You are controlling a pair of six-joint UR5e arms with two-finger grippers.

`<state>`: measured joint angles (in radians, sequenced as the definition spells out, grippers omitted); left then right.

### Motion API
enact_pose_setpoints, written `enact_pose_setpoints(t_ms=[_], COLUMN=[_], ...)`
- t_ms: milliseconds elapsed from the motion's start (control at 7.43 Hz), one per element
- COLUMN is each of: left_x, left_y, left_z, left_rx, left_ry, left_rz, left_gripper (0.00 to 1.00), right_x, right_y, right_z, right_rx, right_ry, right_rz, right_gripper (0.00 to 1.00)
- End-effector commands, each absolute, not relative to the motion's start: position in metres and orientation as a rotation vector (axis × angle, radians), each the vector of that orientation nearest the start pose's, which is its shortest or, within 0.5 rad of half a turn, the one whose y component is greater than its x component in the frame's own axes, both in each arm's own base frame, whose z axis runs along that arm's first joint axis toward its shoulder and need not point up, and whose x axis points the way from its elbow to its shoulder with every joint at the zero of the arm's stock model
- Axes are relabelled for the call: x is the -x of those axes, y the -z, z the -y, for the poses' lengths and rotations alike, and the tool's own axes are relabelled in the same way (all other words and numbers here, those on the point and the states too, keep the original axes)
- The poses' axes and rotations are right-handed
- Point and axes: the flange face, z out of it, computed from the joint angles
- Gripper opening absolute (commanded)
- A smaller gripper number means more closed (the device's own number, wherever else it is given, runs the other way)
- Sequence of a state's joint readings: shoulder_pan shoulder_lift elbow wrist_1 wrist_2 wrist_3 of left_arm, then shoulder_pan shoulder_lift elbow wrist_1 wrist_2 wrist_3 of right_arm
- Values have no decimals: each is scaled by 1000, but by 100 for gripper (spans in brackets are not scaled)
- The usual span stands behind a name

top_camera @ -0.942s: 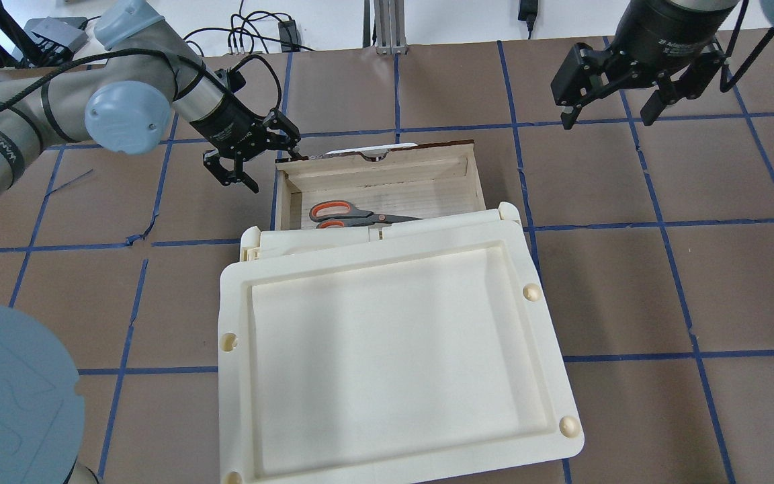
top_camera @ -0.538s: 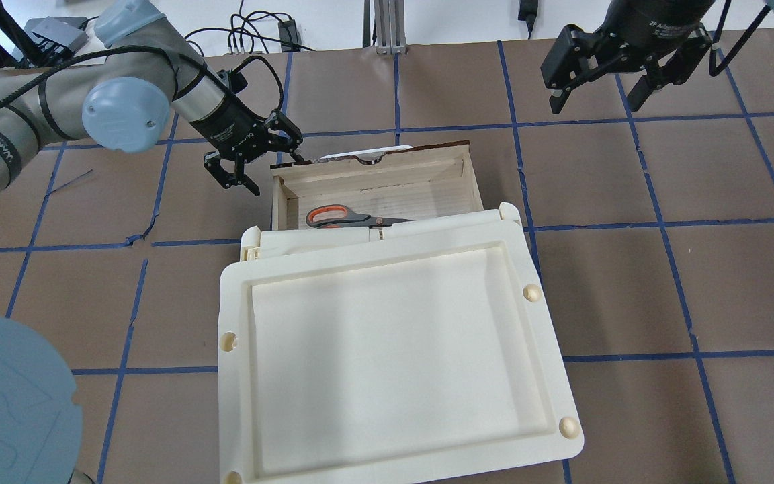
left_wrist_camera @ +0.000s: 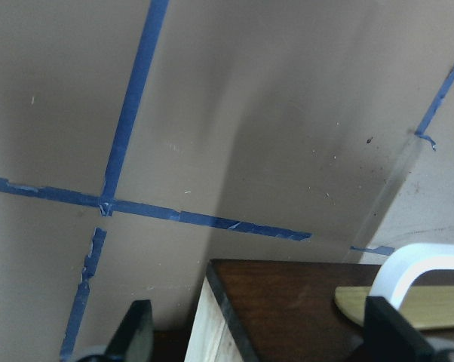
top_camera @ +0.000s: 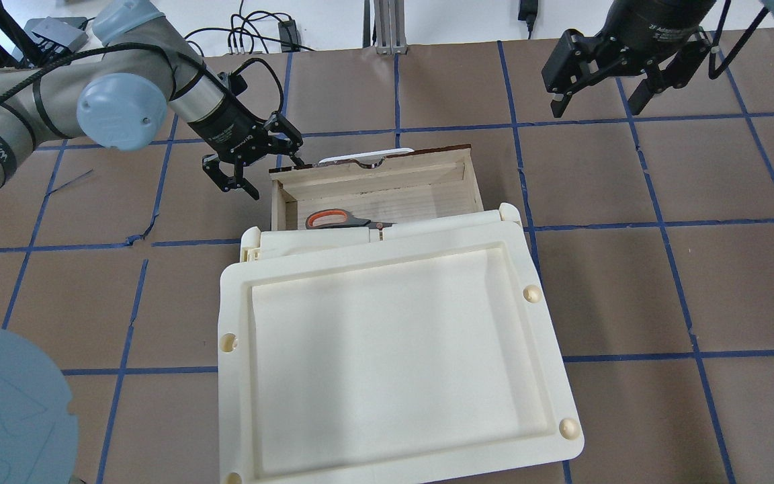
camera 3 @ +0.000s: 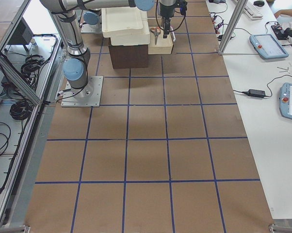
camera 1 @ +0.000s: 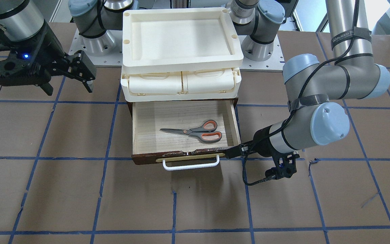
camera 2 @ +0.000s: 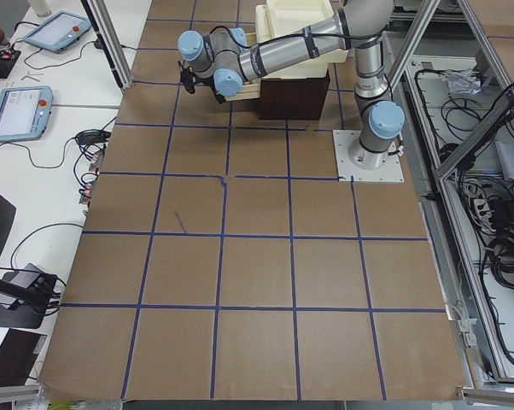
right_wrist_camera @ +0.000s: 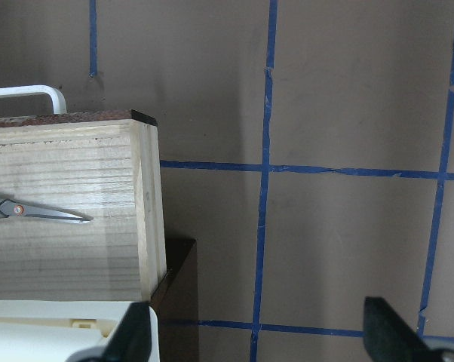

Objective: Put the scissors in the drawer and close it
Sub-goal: 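Push the drawer front with the left gripper toward the box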

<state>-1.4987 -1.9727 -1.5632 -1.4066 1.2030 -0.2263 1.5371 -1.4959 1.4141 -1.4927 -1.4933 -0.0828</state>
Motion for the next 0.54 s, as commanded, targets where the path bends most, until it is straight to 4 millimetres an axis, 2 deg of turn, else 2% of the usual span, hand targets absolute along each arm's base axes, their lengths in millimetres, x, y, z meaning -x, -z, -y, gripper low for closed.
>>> enact_pose_setpoints(t_ms=[0, 135, 404], left_x=[126, 126, 126], left_y=[-294, -302, -302], left_z=[607, 603, 598], left_rx=[598, 593, 602], left_ry=[-513, -512, -569], left_rz=[-3393, -3394, -3380], left_gripper=[100, 100, 100], right_x=[-122, -122, -119], right_y=[-519, -519, -519], right_z=[527, 526, 525], right_rx=[73, 73, 74], right_ry=[11, 9, 9], right_rz=[-3072, -3073, -3096], right_gripper=[100, 100, 100])
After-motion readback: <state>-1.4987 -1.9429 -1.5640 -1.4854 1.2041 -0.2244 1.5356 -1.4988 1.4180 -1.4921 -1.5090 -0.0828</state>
